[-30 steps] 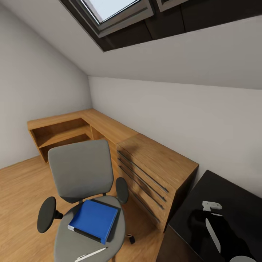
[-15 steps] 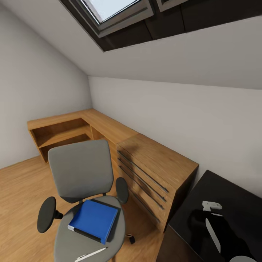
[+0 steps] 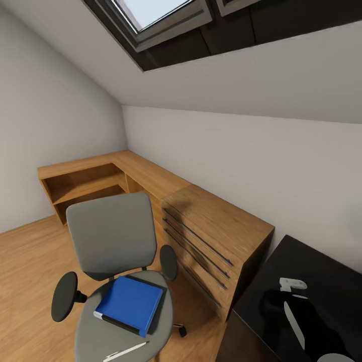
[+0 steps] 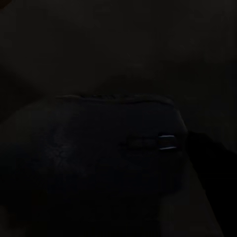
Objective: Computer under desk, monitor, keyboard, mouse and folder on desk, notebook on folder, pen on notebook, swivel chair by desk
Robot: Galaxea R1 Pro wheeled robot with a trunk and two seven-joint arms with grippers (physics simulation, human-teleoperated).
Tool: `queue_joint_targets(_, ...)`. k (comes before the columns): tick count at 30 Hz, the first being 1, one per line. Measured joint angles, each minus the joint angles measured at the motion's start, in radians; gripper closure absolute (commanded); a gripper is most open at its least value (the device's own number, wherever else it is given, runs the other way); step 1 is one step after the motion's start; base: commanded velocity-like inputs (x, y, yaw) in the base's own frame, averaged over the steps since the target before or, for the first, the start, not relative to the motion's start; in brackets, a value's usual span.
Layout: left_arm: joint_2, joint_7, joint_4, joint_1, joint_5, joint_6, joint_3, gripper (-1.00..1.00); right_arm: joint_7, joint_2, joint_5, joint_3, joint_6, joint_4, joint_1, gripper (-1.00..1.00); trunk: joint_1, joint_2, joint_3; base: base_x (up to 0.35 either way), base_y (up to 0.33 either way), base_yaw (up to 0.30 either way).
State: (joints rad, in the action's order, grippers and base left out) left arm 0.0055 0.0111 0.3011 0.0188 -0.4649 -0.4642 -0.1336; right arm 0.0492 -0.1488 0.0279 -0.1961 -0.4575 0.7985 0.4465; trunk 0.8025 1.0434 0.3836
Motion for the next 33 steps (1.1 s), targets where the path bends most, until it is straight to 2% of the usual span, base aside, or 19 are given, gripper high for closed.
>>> queue_joint_targets(33, 0.0, 0.0, 0.0, -0.001, 0.001, 0.0, 0.0, -1.0, 0.0, 0.001, 0.006, 0.001, 0.001, 0.0, 0.0, 1.0, 0.0, 0.0, 0.0, 0.0, 0.0, 0.0)
